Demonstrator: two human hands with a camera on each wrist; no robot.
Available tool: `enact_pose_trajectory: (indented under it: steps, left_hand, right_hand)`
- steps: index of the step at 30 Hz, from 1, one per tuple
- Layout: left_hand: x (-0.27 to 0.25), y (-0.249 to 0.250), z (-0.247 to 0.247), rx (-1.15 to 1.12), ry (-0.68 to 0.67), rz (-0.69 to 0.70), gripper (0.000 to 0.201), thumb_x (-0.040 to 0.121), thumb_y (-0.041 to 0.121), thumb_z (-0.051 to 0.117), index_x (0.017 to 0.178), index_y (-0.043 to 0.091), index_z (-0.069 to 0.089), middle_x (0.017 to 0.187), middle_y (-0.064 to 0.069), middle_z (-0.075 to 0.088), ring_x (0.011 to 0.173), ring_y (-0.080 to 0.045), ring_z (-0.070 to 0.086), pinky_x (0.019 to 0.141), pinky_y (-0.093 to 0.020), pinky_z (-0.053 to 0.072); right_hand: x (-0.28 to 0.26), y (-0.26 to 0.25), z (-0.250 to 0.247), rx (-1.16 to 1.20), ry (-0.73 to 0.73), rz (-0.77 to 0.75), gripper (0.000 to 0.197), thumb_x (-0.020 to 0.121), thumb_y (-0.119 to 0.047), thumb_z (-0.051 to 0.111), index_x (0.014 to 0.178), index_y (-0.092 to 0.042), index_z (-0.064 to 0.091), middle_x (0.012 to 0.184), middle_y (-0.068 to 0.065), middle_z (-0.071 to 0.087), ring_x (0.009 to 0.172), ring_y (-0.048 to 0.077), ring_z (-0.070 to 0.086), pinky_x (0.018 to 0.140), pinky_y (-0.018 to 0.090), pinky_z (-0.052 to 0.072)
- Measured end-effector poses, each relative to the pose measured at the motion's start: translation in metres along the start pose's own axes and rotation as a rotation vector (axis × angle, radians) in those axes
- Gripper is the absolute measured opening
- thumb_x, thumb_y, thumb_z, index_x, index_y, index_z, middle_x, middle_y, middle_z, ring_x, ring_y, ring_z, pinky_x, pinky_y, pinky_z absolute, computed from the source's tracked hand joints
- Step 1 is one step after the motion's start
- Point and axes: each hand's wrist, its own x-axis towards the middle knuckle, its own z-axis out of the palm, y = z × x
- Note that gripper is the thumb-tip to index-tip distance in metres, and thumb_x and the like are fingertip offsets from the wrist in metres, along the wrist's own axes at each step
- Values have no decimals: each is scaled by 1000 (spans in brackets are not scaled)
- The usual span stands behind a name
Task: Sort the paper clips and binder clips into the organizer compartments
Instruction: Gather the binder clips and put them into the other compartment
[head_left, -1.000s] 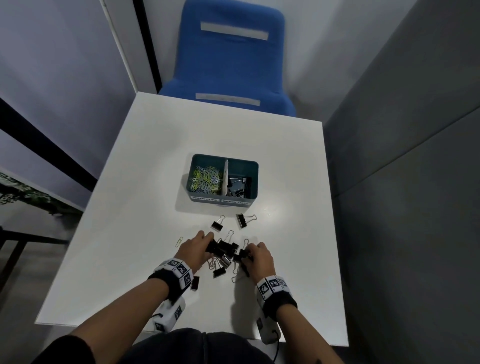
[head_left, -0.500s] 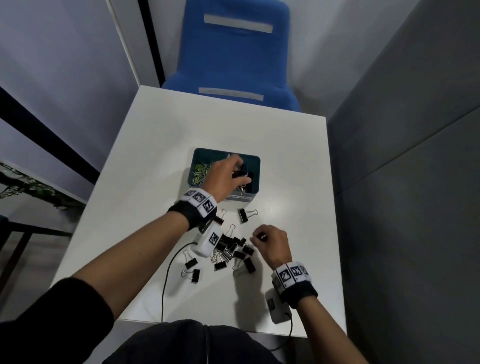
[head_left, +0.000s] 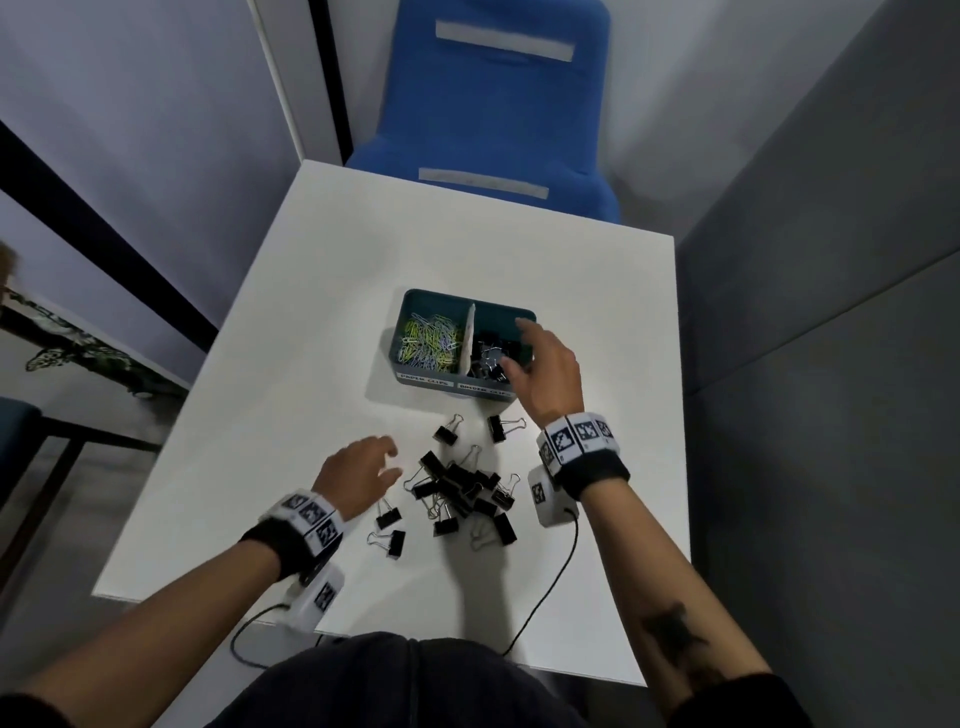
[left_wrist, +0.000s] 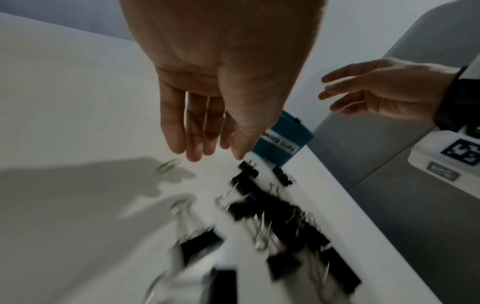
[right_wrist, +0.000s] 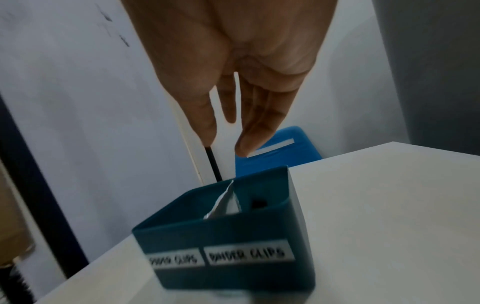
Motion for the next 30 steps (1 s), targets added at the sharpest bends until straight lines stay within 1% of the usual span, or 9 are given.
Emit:
enact_pose_trajectory:
  steps: [3,5,7,9,12,16,20,25,30]
  left_hand:
    - [-26,-22,26,43,-126,-17,71,86,57,57,141,19,33,134,-1,43,107,-21,58,82,-35,48]
    - [-38,-27,38,124,-201,7,98,79,65,59,151,18,11,147,-3,24,117,-22,51,85,-37,49]
    - [-44,-28,48,177,-214,39,113,73,67,63,152,20,-3,155,-4,9,130,-21,39,89,-39,49]
    - [-49,-27,57,172,-242,69,118,72,63,67,151,24,-11,158,-5,-3,137,-22,28,93,-39,47]
    - [-49,-18,64,134,-252,99,106,79,51,69,152,27,-4,158,-8,-5,134,-24,33,91,-36,48]
    - [-41,3,63,128,-162,145,72,89,36,62,149,19,26,150,-10,19,116,-27,50,83,-38,52]
    - [-28,20,62,127,-111,203,48,86,28,65,128,14,46,126,-10,38,93,-32,57,63,-37,50]
    - [-16,29,52,87,-165,183,48,81,26,68,121,13,47,119,-7,40,78,-29,54,62,-29,35]
    - [-9,33,44,47,-181,152,34,80,27,64,109,15,49,111,-2,51,91,-31,59,67,-32,41]
  right_hand:
    - [-35,19,18,-42,-41,-13,40,88,-31,60,127,-24,51,114,1,65,82,19,65,81,39,55]
    - [-61,37,33,-136,-214,49,48,84,-42,63,129,-32,47,125,0,58,88,18,63,81,42,55]
    - [-86,58,48,-295,-489,131,89,71,-53,73,144,-37,24,149,4,32,119,24,50,90,46,51]
    - [-109,73,59,-401,-680,147,123,58,-54,82,149,-38,1,157,4,6,136,29,26,96,49,46]
    - [-132,81,75,-450,-655,78,110,68,-46,77,146,-41,-1,151,6,10,130,34,29,86,48,52]
    - [-140,73,91,-437,-562,62,91,71,-30,74,141,-40,17,131,5,27,110,28,40,67,39,53]
    - [-139,62,98,-390,-522,87,75,77,-23,68,139,-35,27,127,8,34,107,30,44,67,38,51]
    - [-137,56,95,-252,-478,165,53,77,-27,64,124,-27,41,111,4,39,89,31,56,67,37,50]
    - [-139,67,85,-137,-389,205,39,85,-19,59,123,-23,52,106,7,55,91,31,59,76,34,46]
